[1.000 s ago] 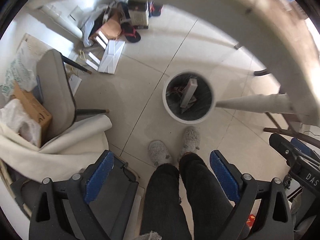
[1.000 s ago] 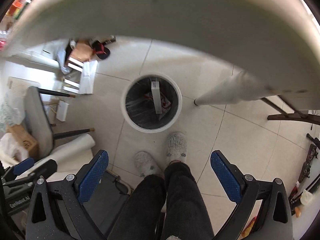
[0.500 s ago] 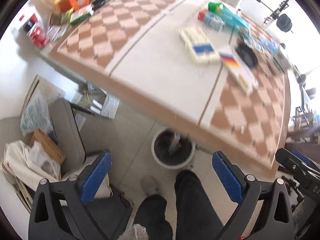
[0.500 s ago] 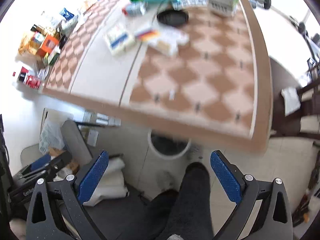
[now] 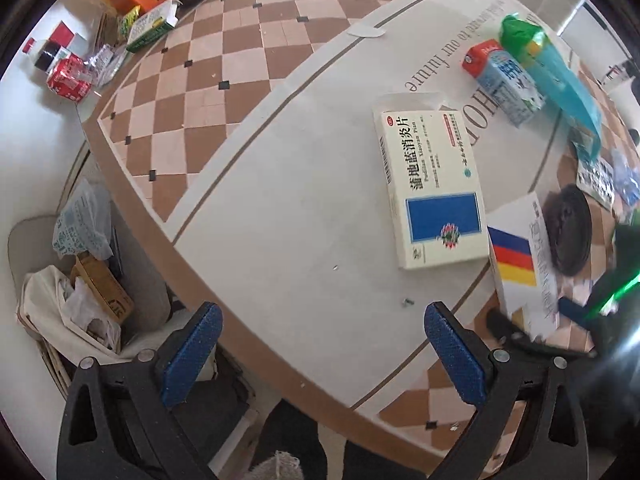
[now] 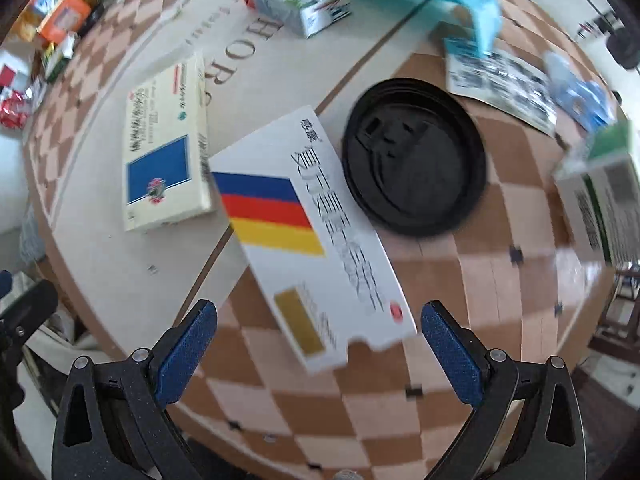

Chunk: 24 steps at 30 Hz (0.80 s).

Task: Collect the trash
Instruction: 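Grasp the blue-labelled medicine box with the left tool while the right tool grasps the striped box, then lift both medicine boxes off the table toward the trash bin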

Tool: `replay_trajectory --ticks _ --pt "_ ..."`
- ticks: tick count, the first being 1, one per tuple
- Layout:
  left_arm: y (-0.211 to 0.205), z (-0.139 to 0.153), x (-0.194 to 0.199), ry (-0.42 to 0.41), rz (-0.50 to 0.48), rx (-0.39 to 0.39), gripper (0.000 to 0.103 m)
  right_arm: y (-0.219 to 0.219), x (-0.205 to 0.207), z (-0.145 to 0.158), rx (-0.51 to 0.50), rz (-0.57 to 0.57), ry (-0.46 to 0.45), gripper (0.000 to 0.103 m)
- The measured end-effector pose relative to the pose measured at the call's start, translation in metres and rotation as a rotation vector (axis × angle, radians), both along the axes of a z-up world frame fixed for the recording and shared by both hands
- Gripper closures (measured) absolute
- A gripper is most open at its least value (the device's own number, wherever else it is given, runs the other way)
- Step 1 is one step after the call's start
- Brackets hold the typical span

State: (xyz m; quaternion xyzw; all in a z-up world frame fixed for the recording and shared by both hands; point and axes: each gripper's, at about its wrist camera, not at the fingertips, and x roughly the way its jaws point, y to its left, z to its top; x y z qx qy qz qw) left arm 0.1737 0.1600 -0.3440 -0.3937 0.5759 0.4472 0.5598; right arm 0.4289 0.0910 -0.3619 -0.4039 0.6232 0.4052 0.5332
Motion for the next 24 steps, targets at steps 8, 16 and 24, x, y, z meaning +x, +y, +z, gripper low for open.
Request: replay_trajectory --ticks 8,16,24 --pt "0.037 -0.032 0.037 -0.092 0.085 -0.131 0.0 -0.032 0.038 -0.002 -0.027 -0.186 -0.017 0.02" --pt "0.061 -0.062 0.076 -0.056 0.018 -0.14 0.019 -0.06 0.077 -0.004 -0.07 -0.326 0.031 0.018" --pt "-0.014 -0.058 0.061 0.043 -0.238 -0.079 0.032 -0.04 0.078 -0.003 -0.061 -0.259 -0.036 0.021"
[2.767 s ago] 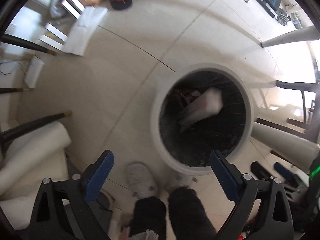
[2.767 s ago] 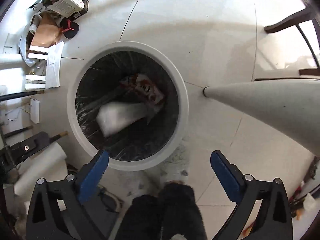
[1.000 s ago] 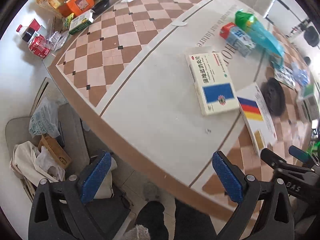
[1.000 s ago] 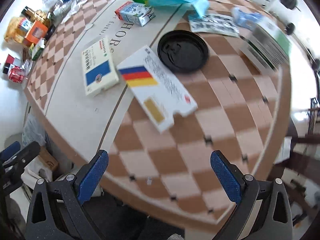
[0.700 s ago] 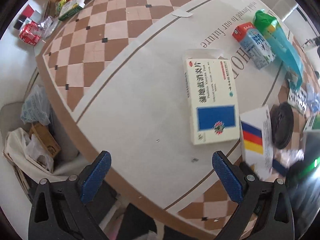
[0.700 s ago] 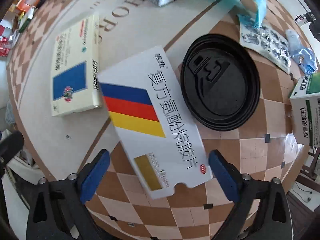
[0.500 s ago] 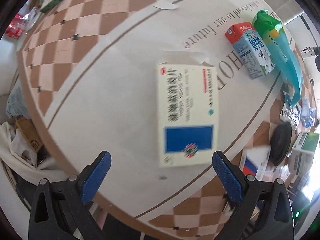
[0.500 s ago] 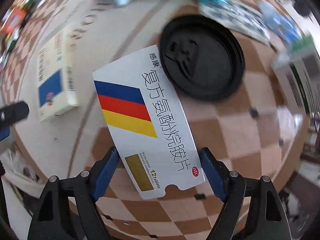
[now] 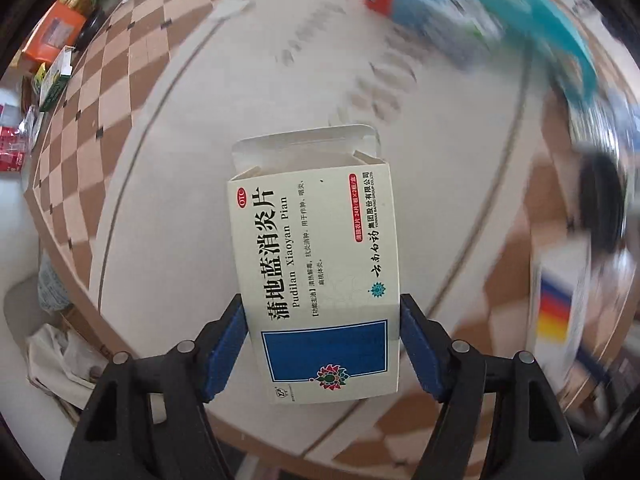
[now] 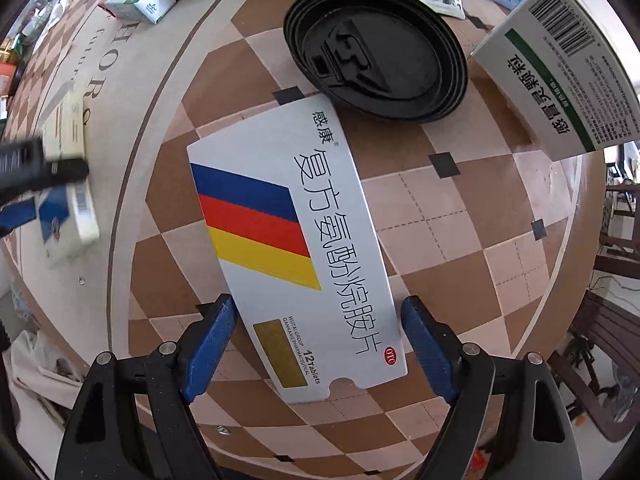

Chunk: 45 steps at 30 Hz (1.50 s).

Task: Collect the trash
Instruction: 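Lift both medicine boxes off the table toward the trash bin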

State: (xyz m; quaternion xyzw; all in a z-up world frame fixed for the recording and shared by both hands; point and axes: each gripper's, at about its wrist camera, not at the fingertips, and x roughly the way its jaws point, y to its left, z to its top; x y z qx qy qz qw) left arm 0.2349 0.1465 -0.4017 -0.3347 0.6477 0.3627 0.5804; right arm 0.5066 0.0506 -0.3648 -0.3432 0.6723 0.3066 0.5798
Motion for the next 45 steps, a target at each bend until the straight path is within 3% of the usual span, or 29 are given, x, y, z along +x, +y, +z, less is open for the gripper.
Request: replay_trajectory --ticks 5,14,17,18,23,31,36,39,45 --pt "-0.05 -0.01 -0.028 -0.023 0.013 -0.04 0.031 -0.013 -0.01 0.002 0.0 0.048 0.024 0.022" --pt "-0.036 -0.016 -0.039 -0.073 0.053 -0.058 0.032 0.007 0.002 -0.006 -0.03 0.095 0.004 0.015" --pt "-0.037 -0.017 -0.036 -0.076 0.05 -0.039 0.032 -0.003 -0.009 -0.007 0.003 0.108 -0.019 0.016" --pt "-0.038 -0.016 -0.039 -0.072 0.044 -0.03 0.032 -0.005 -0.013 -0.006 0.019 0.112 -0.029 0.022" --pt "-0.066 0.006 -0.028 -0.086 0.01 0.01 0.032 -0.025 -0.033 0.001 0.041 0.104 -0.04 0.025" --pt "-0.109 0.054 -0.073 -0.16 -0.052 0.098 0.032 -0.07 -0.049 0.039 0.146 -0.018 -0.005 0.025" --pt "-0.137 0.075 -0.122 -0.21 -0.062 0.148 0.032 -0.101 -0.091 0.069 0.216 -0.072 0.021 0.025" --pt "-0.15 0.08 -0.157 -0.227 -0.054 0.159 0.032 -0.139 -0.14 0.079 0.253 -0.09 0.028 0.025" --pt "-0.175 0.055 -0.214 -0.221 -0.021 0.081 0.032 -0.198 -0.241 0.077 0.264 -0.1 0.09 0.025"
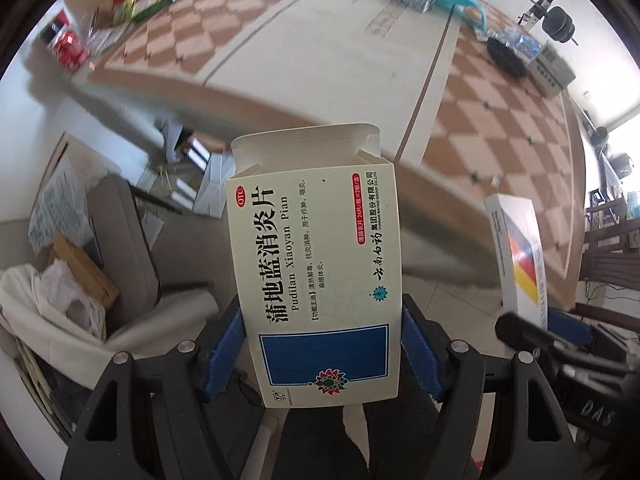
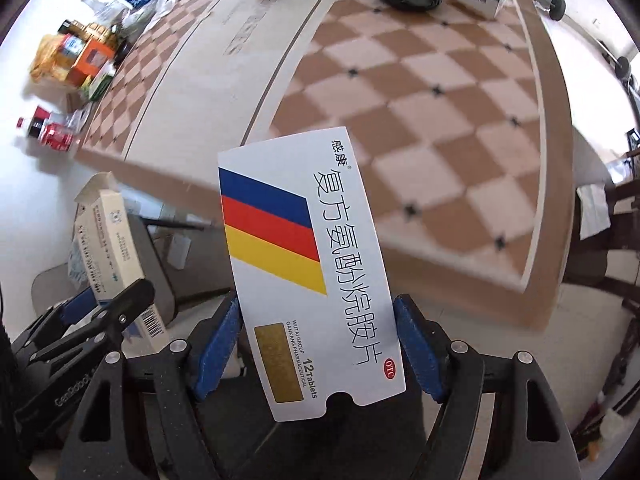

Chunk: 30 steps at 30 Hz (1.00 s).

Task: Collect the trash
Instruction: 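Lift both medicine boxes off the table toward the trash bin, then open both tools over the white bin, dropping both boxes inside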

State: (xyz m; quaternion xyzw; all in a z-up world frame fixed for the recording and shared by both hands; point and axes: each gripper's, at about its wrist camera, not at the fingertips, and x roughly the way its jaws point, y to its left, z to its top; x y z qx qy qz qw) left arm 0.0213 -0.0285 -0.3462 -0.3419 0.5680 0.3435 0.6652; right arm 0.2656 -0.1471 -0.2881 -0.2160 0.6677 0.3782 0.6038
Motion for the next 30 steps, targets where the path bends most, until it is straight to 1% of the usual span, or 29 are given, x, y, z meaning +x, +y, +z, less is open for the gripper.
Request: replay_trajectory --ticks 3,7,10,12,14,16,18,20,22,24,25,26,27,28,30 --pt "-0.01 -0.029 -0.018 0.023 0.016 -0.065 0.032 -0.028 -0.047 -0.019 -0.042 0.022 0.041 0.025" --pt "-0.011 -0.085 -0.027 0.039 0.049 -0.158 0.032 -0.062 -0.079 -0.059 -0.126 0.048 0.08 0.025" --pt "-0.004 -0.137 -0.019 0.032 0.075 -0.24 0.032 -0.078 -0.086 -0.109 -0.204 0.037 0.113 0.025" --pt "0.003 -0.176 -0.009 0.014 0.088 -0.284 0.032 -0.087 -0.084 -0.146 -0.245 0.026 0.11 0.025" --pt "0.01 -0.215 0.004 0.005 0.086 -0.314 0.032 -0.091 -0.077 -0.187 -0.275 0.011 0.096 0.025" --pt "0.019 -0.256 0.018 -0.001 0.077 -0.338 0.032 -0.092 -0.066 -0.23 -0.294 -0.017 0.102 0.025" --pt "0.028 -0.298 0.03 -0.001 0.067 -0.364 0.032 -0.071 -0.056 -0.277 -0.306 -0.042 0.103 0.025" --pt "0.035 -0.336 0.04 -0.001 0.053 -0.395 0.032 -0.06 -0.047 -0.321 -0.308 -0.05 0.1 0.025" --pt "0.043 -0.372 0.045 -0.003 0.051 -0.442 0.031 -0.049 -0.037 -0.357 -0.302 -0.05 0.111 0.026" --pt "0.048 -0.4 0.049 0.017 0.048 -0.456 0.03 -0.033 -0.029 -0.391 -0.303 -0.038 0.109 0.025" --pt "0.05 -0.41 0.049 0.034 0.05 -0.45 0.025 -0.022 -0.029 -0.407 -0.305 -0.03 0.109 0.025" --pt "0.051 -0.415 0.049 0.041 0.054 -0.443 0.011 -0.017 -0.028 -0.42 -0.309 -0.024 0.115 0.025" --pt "0.051 -0.419 0.049 0.046 0.058 -0.432 0.004 -0.015 -0.026 -0.431 -0.311 -0.02 0.12 0.025" --pt "0.051 -0.421 0.048 0.048 0.062 -0.424 0.0 -0.012 -0.024 -0.442 -0.323 -0.013 0.108 0.025" --pt "0.051 -0.421 0.043 0.051 0.07 -0.412 0.0 -0.006 -0.023 -0.458 -0.33 0.005 0.113 0.024"
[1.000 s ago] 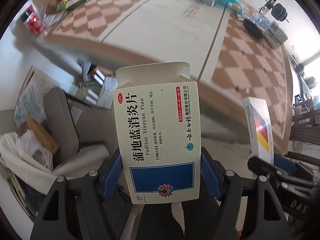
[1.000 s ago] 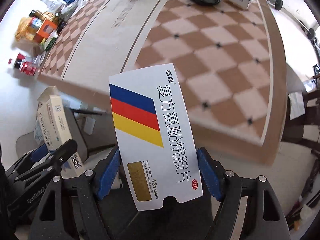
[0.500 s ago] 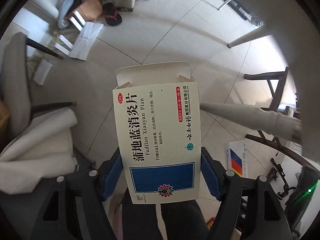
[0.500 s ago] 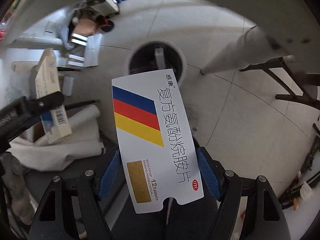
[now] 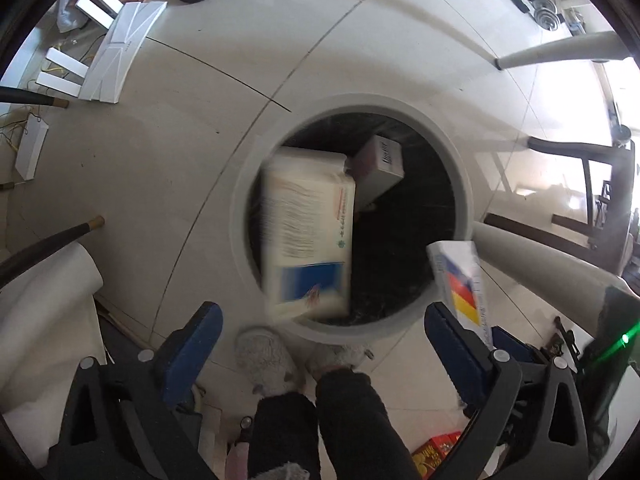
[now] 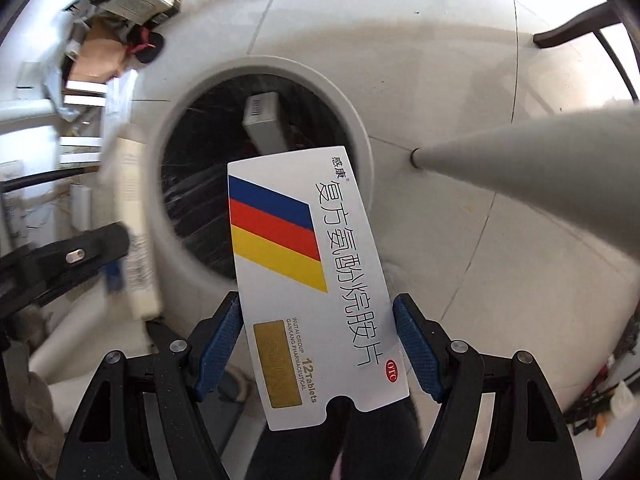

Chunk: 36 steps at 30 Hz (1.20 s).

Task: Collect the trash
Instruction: 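Open both tools over the white bin, dropping both boxes inside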

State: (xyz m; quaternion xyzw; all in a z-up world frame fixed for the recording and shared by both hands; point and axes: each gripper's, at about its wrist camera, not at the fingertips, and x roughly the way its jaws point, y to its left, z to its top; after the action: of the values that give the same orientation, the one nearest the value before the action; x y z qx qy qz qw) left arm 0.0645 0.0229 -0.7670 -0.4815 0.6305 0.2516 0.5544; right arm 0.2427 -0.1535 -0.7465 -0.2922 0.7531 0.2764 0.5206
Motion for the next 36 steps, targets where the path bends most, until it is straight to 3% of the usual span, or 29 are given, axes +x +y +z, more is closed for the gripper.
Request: replay_trajectory --ticks 2,5,10,16,22,28,36 --pt "-0.002 0.0 -0.005 0.021 -0.002 0.024 0.0 0.001 0.002 -0.01 0.003 0.003 0.016 0.024" --pt "-0.006 0.006 -0.011 0.058 -0.004 0.059 0.0 -0.001 0.005 -0.01 0.018 0.011 -0.006 0.0" --pt "-0.023 0.031 -0.02 0.11 -0.028 0.164 0.0 -0.002 0.005 -0.001 0.019 0.029 -0.058 0.0" --pt "-0.037 0.059 -0.037 0.122 -0.041 0.188 0.0 -0.001 0.0 0.025 0.034 0.033 -0.1 0.0" --pt "-0.048 0.099 -0.05 0.115 -0.047 0.207 0.0 -0.008 -0.004 0.072 0.066 0.013 -0.125 0.0" --pt "-0.064 0.149 -0.062 0.111 -0.049 0.218 0.0 -0.019 -0.01 0.138 0.103 0.02 -0.149 0.0" --pt "-0.089 0.24 -0.077 0.094 -0.051 0.242 0.0 -0.041 -0.022 0.239 0.139 0.026 -0.151 0.0"
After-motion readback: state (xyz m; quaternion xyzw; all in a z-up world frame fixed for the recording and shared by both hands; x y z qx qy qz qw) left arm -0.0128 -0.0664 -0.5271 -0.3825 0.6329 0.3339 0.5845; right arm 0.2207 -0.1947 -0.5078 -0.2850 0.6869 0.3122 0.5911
